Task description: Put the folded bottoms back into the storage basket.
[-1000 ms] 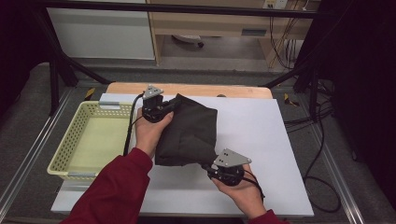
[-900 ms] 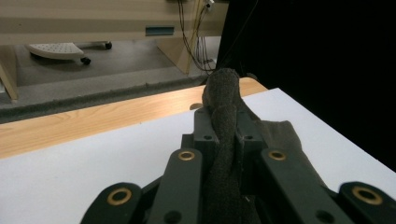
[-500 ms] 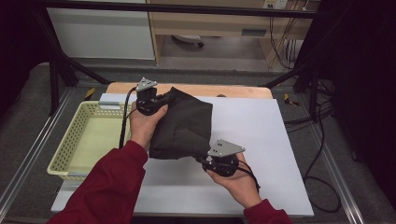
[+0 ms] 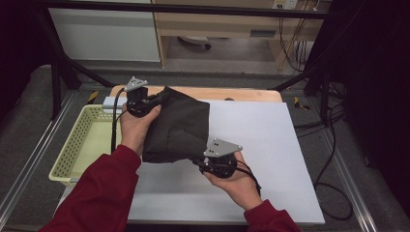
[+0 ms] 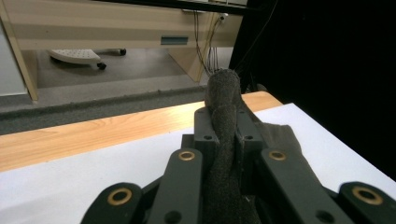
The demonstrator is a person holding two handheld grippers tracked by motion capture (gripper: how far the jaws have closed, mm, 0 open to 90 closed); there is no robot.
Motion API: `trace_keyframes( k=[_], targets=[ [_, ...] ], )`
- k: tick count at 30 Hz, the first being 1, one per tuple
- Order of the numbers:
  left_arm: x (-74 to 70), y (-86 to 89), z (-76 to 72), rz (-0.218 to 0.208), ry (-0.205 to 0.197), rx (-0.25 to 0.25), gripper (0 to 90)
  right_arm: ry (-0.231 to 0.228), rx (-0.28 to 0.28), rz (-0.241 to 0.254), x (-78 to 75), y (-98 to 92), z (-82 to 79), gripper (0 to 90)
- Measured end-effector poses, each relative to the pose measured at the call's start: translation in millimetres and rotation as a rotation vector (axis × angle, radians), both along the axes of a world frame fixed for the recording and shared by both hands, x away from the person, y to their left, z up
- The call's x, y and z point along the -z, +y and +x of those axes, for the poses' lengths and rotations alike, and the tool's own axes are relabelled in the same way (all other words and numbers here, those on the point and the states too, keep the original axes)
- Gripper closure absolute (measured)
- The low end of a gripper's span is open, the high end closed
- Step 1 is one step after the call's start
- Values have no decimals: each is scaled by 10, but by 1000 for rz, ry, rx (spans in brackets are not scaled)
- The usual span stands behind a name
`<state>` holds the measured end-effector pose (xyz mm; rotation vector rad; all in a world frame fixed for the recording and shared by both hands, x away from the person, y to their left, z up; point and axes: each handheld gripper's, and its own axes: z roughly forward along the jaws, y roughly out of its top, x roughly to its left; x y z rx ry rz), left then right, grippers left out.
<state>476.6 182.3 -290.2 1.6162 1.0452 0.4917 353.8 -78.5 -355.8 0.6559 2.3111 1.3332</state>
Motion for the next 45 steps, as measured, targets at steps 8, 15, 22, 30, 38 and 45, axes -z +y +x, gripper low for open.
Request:
trace_keyframes(
  k=[8, 15, 22, 30, 38, 45],
  targets=[
    [-48, 258, -28, -8, -8, -28, 830, -1, -37, -18, -81, 247, 57, 638],
    [-114, 461, -73, -18, -16, -60, 831, 8, -57, -14, -133, 421, 103, 638],
    [-242, 643, -56, -18, -13, -74, 830, 11, -76, -6, -221, 563, 159, 639],
    [-375, 790, 5, -33, -16, -77, 830, 13, -97, -2, -334, 696, 273, 639],
    [-440, 970, -44, -52, -10, -75, 831, 26, -120, 13, -345, 826, 333, 639],
    [-491, 1195, -150, -57, -33, -101, 830, -5, -132, 2, -389, 1039, 285, 640]
  ],
)
